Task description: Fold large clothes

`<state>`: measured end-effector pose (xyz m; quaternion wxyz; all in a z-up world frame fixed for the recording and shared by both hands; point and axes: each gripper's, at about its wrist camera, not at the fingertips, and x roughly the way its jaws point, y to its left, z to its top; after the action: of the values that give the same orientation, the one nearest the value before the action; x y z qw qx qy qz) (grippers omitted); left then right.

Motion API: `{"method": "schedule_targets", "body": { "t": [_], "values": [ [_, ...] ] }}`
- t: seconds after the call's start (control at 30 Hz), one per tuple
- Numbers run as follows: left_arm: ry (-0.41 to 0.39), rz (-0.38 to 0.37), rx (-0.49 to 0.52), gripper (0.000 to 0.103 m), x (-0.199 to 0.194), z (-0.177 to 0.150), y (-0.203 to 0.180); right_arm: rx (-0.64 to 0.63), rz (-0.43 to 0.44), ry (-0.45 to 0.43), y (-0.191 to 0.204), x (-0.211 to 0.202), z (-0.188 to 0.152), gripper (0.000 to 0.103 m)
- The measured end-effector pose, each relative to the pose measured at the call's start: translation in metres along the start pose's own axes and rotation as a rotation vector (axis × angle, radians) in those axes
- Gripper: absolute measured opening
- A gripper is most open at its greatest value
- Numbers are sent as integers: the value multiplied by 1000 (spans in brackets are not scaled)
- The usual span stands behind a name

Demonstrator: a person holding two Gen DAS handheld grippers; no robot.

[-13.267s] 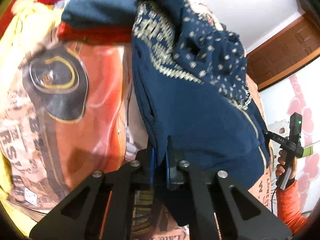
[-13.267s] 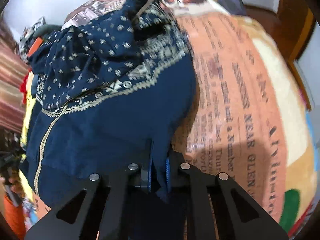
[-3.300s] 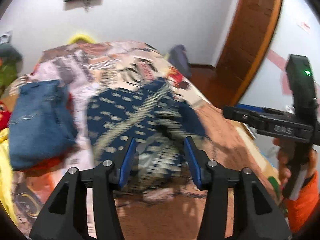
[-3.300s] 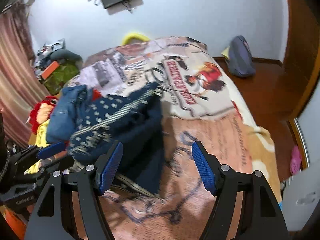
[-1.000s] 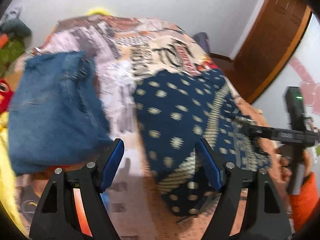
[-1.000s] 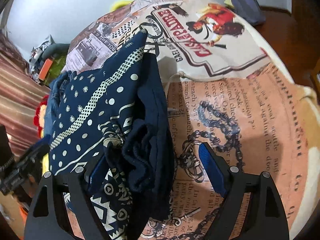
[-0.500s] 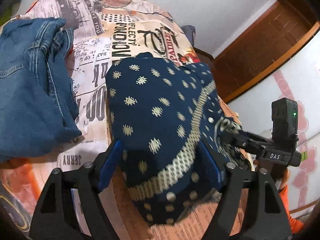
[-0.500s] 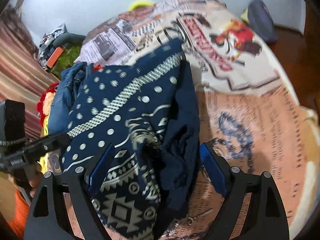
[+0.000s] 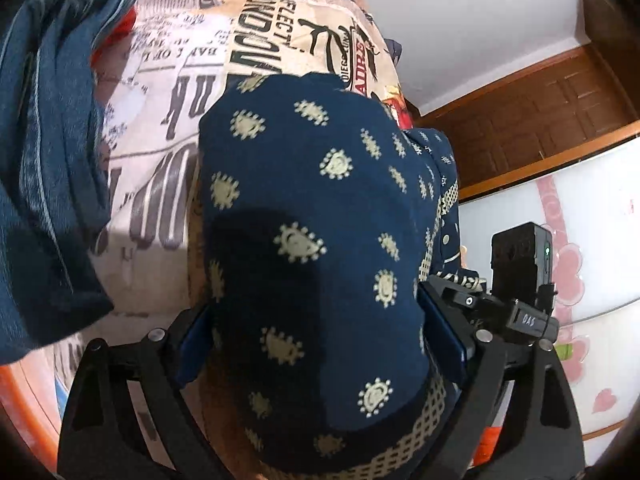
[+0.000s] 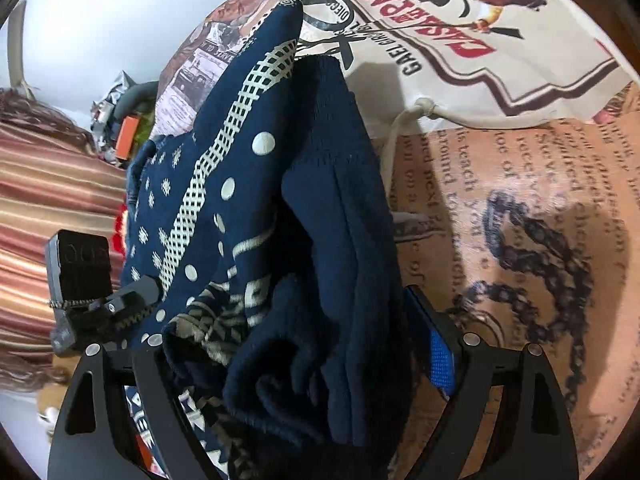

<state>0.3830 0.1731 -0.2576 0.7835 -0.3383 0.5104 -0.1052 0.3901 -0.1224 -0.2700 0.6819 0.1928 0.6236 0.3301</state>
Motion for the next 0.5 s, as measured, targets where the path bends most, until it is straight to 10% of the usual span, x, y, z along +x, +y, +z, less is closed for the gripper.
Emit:
{"method": "schedule_targets", "body": {
  "t": [0.5],
  "values": [
    [-122,54,213,57,-59,-9,-54,-66,-10,-52,64,-22,-4,35]
  ]
}}
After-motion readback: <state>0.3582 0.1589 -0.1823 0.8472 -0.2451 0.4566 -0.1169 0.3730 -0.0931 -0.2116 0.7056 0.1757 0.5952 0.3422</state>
